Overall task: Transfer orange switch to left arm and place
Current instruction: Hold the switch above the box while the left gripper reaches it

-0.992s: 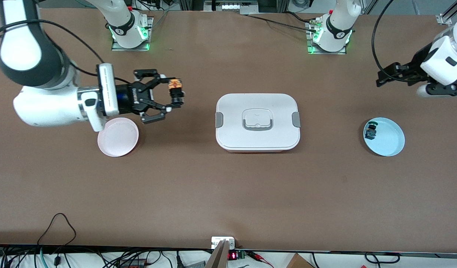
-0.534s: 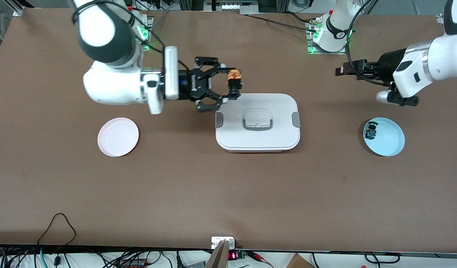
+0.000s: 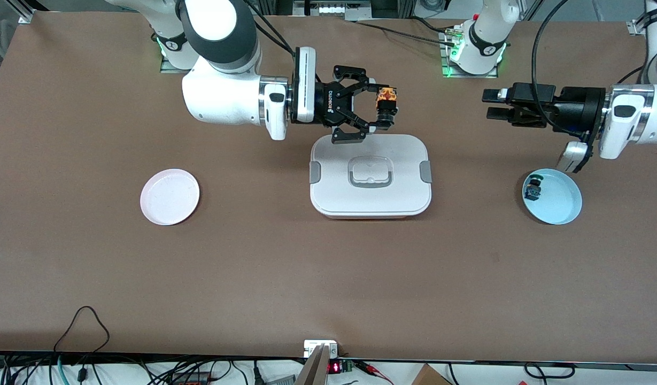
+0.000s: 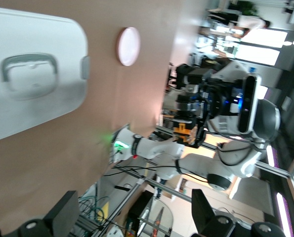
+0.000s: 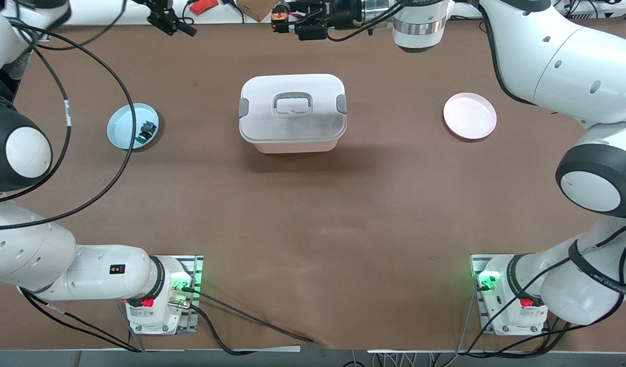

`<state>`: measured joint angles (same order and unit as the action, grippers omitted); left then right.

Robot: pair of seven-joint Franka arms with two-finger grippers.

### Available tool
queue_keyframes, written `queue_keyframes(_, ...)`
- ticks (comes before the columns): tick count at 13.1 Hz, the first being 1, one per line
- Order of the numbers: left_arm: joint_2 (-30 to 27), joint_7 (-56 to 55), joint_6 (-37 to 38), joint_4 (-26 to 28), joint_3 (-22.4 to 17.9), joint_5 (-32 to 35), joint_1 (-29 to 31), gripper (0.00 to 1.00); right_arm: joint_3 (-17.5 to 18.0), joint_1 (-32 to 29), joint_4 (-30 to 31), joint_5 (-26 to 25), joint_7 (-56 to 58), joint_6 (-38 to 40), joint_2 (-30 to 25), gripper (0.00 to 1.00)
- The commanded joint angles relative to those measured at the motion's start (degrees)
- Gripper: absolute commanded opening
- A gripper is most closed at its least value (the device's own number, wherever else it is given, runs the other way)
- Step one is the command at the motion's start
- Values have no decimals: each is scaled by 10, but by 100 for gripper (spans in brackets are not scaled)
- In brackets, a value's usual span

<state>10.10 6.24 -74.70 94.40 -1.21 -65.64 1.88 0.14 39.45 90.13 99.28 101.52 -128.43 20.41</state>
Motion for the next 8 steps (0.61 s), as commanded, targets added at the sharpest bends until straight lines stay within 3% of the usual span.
queue_keyframes(1,15,86,-39,59,9,-80,-6,100,-5,4,-16,15,7,-4,9,0)
queue_keyframes(3,12,136,-85,97,38,-131,-5,100,-5,3,-16,15,7,-3,9,0)
queue_keyframes(8,-24,137,-188,151,96,-210,-5,100,-5,2,-15,15,8,-2,9,0)
